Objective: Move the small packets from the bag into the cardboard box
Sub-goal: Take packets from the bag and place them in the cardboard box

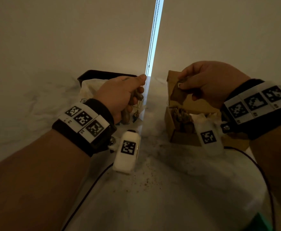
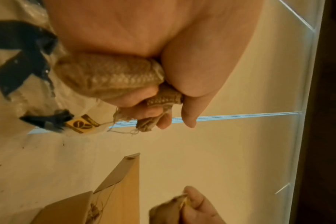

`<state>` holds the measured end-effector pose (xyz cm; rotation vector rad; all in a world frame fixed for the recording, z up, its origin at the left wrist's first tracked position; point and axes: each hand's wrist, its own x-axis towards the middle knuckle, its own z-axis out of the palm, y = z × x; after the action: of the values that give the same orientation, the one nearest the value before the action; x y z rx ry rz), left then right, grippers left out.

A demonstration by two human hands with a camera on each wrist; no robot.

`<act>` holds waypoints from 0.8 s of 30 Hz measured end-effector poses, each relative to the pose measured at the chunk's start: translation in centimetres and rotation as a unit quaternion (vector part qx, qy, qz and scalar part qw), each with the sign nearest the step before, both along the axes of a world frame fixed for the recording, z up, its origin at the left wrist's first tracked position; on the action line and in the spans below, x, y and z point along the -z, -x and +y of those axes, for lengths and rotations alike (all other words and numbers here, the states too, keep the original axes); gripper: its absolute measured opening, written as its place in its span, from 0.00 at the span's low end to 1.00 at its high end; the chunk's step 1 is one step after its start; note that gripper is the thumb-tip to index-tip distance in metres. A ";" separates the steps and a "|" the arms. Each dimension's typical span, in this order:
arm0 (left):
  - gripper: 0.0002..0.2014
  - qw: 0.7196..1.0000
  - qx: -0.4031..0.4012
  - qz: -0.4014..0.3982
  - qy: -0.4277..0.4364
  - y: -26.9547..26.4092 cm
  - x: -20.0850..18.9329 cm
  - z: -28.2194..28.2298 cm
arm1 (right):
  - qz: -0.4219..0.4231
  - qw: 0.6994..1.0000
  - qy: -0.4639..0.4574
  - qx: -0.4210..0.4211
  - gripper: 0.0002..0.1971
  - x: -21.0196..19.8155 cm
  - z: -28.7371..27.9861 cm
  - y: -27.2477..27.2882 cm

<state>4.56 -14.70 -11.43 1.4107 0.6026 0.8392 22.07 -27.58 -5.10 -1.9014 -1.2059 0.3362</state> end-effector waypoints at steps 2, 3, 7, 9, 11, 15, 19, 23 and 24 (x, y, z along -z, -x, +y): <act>0.15 1.000 0.005 -0.004 0.007 0.0 0.0 0.0 | -0.048 0.996 0.072 0.014 0.07 -0.2 -0.6 -0.6; 0.15 1.000 0.006 -0.005 0.005 0.1 0.0 0.0 | -0.079 0.990 0.116 0.016 0.08 -0.1 -0.8 -0.7; 0.15 1.000 0.000 -0.006 0.000 0.1 0.0 0.0 | -0.121 0.965 0.233 0.018 0.08 0.7 -0.5 -0.7; 0.15 1.000 -0.002 -0.008 0.002 0.2 -0.1 0.1 | -0.102 0.961 0.256 0.008 0.08 1.3 0.2 -0.5; 0.15 1.000 -0.002 -0.007 0.003 0.2 -0.1 0.1 | -0.116 0.948 0.296 -0.007 0.08 2.0 0.8 -0.2; 0.15 1.000 -0.001 0.000 0.006 0.2 0.0 0.1 | -0.216 0.901 0.376 -0.032 0.08 2.9 2.0 0.6; 0.16 1.000 0.010 -0.005 0.029 0.2 -0.1 0.1 | -0.259 0.886 0.384 -0.025 0.05 2.8 2.5 0.8; 0.17 0.999 0.011 -0.010 0.042 0.2 -0.3 0.1 | -0.232 0.901 0.368 -0.008 0.12 2.6 2.4 0.7; 0.18 0.999 0.014 -0.012 0.050 0.3 -0.4 0.0 | -0.225 0.903 0.367 -0.003 0.14 2.4 2.3 0.7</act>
<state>4.30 -14.69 -10.98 1.3150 0.5975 0.7918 21.39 -25.28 -7.46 -2.7385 -1.5216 0.4038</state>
